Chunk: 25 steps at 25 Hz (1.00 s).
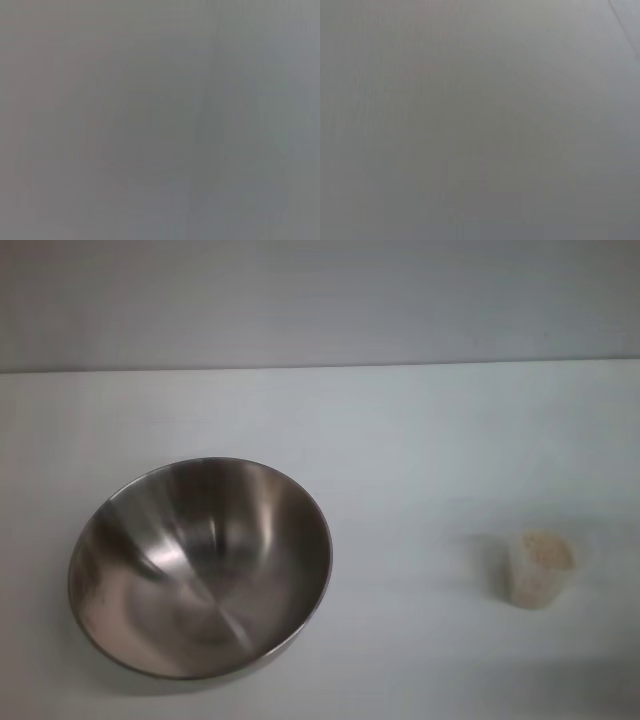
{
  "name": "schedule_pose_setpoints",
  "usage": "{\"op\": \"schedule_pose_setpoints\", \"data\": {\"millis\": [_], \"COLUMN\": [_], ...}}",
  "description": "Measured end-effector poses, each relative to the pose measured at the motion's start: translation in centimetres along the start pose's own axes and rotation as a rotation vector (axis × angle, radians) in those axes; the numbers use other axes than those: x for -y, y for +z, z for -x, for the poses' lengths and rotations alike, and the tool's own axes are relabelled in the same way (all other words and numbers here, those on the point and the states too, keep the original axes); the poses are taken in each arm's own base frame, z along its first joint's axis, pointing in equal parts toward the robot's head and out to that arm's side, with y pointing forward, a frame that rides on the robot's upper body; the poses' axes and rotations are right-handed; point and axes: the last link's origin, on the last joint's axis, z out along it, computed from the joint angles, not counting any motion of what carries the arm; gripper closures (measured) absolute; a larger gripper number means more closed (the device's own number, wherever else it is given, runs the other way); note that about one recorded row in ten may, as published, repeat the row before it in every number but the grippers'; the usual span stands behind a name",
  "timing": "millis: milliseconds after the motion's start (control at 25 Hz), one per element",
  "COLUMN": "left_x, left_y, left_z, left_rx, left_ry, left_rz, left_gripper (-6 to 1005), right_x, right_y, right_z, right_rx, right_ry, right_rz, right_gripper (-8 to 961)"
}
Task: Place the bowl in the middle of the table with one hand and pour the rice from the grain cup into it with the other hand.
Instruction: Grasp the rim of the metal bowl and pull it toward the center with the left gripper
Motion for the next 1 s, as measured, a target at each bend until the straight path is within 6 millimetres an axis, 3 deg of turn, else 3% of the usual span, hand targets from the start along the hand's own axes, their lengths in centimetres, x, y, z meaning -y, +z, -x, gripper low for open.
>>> {"op": "schedule_pose_setpoints", "data": {"millis": [240, 520, 760, 1000], "left_x": [-1.7, -3.6, -4.4, -3.8], "left_y": [0.2, -1.5, -3.0, -4.2], "left_z": [-2.5, -4.7, -5.1, -4.5], "left_rx": [0.247, 0.518, 0.678, 0.807], "left_ry": [0.028, 0.131, 0.124, 0.111], "left_rz": [0.021, 0.076, 0.187, 0.257], "left_gripper": [194, 205, 214, 224], "right_x": [0.2, 0.8, 1.2, 1.6], "right_y": [0.0, -0.1, -0.1, 0.0], "right_z": [0.1, 0.2, 0.2, 0.1], "right_rx": [0.002, 0.008, 0.006, -0.001], "right_ry": [-0.003, -0.011, -0.019, -0.027], "right_rz": [-0.014, -0.047, -0.068, -0.064], "right_gripper": [285, 284, 285, 285]}}
